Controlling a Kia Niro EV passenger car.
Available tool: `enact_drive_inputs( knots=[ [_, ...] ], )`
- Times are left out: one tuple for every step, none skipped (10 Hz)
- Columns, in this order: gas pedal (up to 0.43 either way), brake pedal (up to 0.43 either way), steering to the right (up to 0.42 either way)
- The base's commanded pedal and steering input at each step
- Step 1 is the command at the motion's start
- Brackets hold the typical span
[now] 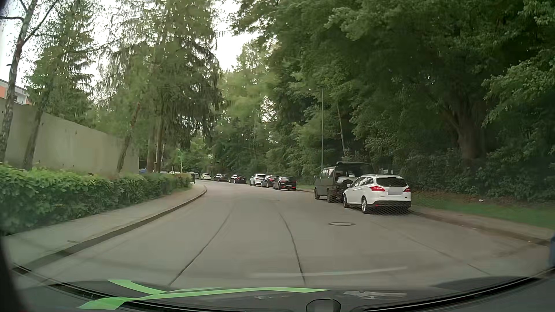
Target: Follow the waypoints while adhering to traffic rules and regulations
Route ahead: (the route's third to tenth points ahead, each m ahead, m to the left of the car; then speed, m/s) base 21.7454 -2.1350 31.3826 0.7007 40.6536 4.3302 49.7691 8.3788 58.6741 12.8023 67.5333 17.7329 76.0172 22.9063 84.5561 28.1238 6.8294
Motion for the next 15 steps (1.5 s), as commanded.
enact_drive_inputs(
  knots=[
    [0.169, 0.000, -0.002],
    [0.169, 0.000, -0.005],
    [0.169, 0.000, -0.007],
    [0.157, 0.000, -0.009],
    [0.150, 0.000, -0.012],
    [0.150, 0.000, -0.019],
    [0.150, 0.000, -0.026],
    [0.150, 0.000, -0.029],
    [0.150, 0.000, -0.030],
    [0.150, 0.000, -0.031],
    [0.150, 0.000, -0.031],
    [0.150, 0.000, -0.032],
    [0.150, 0.000, -0.032],
    [0.150, 0.000, -0.032],
    [0.150, 0.000, -0.032]
  ],
)
